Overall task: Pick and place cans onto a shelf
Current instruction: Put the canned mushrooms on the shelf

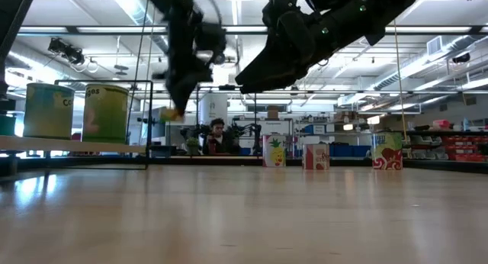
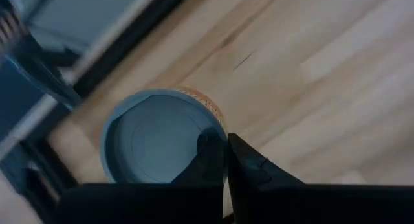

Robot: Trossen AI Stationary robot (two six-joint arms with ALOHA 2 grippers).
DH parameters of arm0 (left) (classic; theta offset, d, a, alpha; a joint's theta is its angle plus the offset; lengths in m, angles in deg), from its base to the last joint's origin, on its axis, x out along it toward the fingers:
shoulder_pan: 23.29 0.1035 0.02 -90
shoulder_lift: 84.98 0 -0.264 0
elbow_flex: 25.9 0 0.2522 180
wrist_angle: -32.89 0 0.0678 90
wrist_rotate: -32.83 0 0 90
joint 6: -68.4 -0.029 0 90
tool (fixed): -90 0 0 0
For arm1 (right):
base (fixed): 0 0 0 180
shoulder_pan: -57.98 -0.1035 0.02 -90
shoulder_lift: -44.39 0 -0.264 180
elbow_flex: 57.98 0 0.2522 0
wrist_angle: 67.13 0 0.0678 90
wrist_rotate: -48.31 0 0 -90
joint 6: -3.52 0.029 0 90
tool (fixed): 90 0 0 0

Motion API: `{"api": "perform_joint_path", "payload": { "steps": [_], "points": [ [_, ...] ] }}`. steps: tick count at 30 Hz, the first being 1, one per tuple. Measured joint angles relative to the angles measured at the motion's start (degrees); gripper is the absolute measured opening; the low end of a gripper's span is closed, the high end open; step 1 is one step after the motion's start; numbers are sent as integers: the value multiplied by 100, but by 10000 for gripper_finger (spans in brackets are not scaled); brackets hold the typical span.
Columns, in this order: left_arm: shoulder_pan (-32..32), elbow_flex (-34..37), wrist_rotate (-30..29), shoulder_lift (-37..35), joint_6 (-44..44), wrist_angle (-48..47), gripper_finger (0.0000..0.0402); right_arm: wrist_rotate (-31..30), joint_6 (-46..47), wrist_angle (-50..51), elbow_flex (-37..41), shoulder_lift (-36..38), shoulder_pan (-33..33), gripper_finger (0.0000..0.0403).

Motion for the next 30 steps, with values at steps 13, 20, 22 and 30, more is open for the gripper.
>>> {"api": "perform_joint_path", "payload": {
  "steps": [13, 20, 22, 30],
  "points": [
    [-2066, -2945, -746, -24, 463, -1558, 6, -1331, -764, -312, 0, 4, -208, 348],
    [-3766, -2935, -1657, -84, 965, -1945, 6, -1523, -1017, -219, 0, 4, -474, 348],
    [-4150, -2931, -1596, -107, 1137, -2072, 6, -1523, -1013, -179, 0, 5, -426, 348],
    [-5412, -2627, -1110, -127, 2710, -2591, 6, -1450, -739, -84, 0, 7, -358, 348]
  ]
}}
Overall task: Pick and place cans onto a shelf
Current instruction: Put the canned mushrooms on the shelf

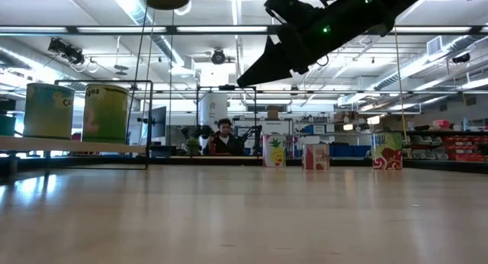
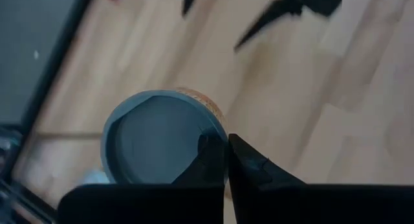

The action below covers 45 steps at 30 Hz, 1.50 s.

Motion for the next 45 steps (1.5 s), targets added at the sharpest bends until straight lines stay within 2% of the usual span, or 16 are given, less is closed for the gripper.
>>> {"api": "perform_joint_path", "payload": {
  "steps": [5, 9, 14, 17, 21, 24, 27, 35, 45],
  "points": [
    [-536, 1063, 45, -110, 1310, 82, 6, 344, 187, 41, 0, -1, -13, 348],
    [-736, 2146, 591, -222, 1950, 596, 6, 493, 337, 89, 0, -2, -19, 348],
    [-955, 3087, 908, -531, 2142, 1428, 6, 688, 542, 312, 0, -1, -18, 348],
    [-952, 3791, 1196, -1015, 2115, 1969, 4, 829, 661, 470, 0, 0, -25, 348],
    [-926, 4748, 1190, -1826, 2189, 2291, 3, 1049, 816, 672, 0, -2, -79, 348],
    [-878, 5264, 1221, -2335, 2320, 2312, 2, 1087, 956, 760, 0, -2, -167, 348],
    [-797, 5727, 1547, -2620, 2253, 2690, 2, 1158, 1020, 837, -2, -2, -285, 348],
    [-468, 6671, 1626, -2660, 1755, 3467, 3, 1276, 1056, 1067, 0, 0, -459, 348],
    [-306, 6655, 1548, -2660, 1077, 3985, 9, 1453, 1060, 1164, 0, -2, -456, 348]
  ]
}}
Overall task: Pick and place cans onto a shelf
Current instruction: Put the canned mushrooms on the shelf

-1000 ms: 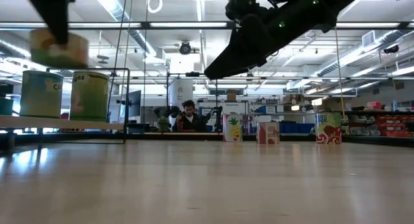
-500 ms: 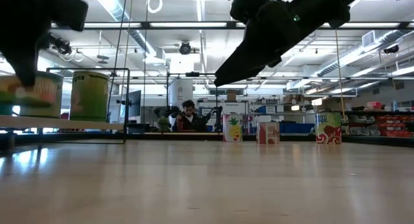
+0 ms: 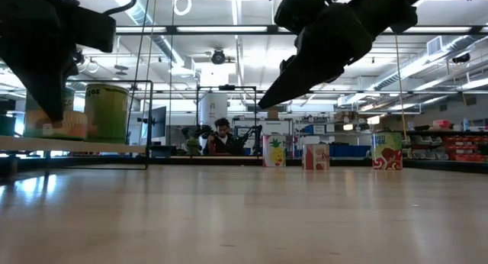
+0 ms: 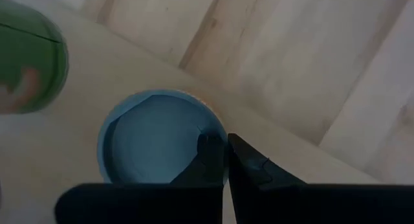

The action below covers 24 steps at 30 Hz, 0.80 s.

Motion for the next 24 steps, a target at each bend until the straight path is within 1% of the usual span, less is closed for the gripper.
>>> {"api": "perform_joint_path", "payload": {
  "steps": [4, 8, 12, 17, 20, 24],
  "points": [
    [96, 0, -17, 4, -102, -11, 16, 194, 81, -28, 0, 0, 47, 348],
    [181, 0, -7, 4, -246, -45, 25, 249, 63, -5, 0, 0, 40, 350],
    [285, 0, 239, 4, -340, -143, 21, 261, -5, 42, 0, 0, -15, 350],
    [283, 0, 243, 4, -340, -147, 16, 259, -24, 406, 0, 0, -127, 351],
    [284, 0, 243, 4, -336, -140, 27, 264, -28, 667, 0, 0, -210, 351],
    [285, -2, 245, 4, -334, -145, 51, 347, -16, 849, 0, -2, -245, 351]
  ]
}}
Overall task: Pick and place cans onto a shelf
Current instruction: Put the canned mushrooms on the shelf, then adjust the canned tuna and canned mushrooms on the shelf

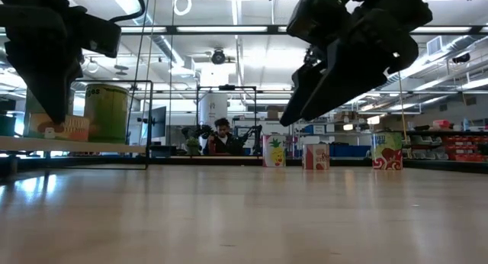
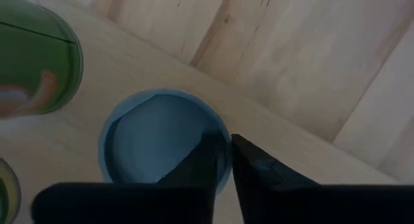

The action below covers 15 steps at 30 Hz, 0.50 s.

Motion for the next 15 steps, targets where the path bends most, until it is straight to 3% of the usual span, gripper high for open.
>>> {"api": "perform_joint_path", "payload": {
  "steps": [8, 12, 15],
  "points": [
    [-1, -7, 128, -87, 91, -44, 138, 4, 214, -96, 0, 0, 2, 350],
    [-96, -210, 599, -433, 378, -731, 169, 137, 289, 55, 0, 0, -59, 350],
    [-446, -452, 387, -814, 788, -1549, 177, 229, 292, 70, 0, 0, -154, 350]
  ]
}}
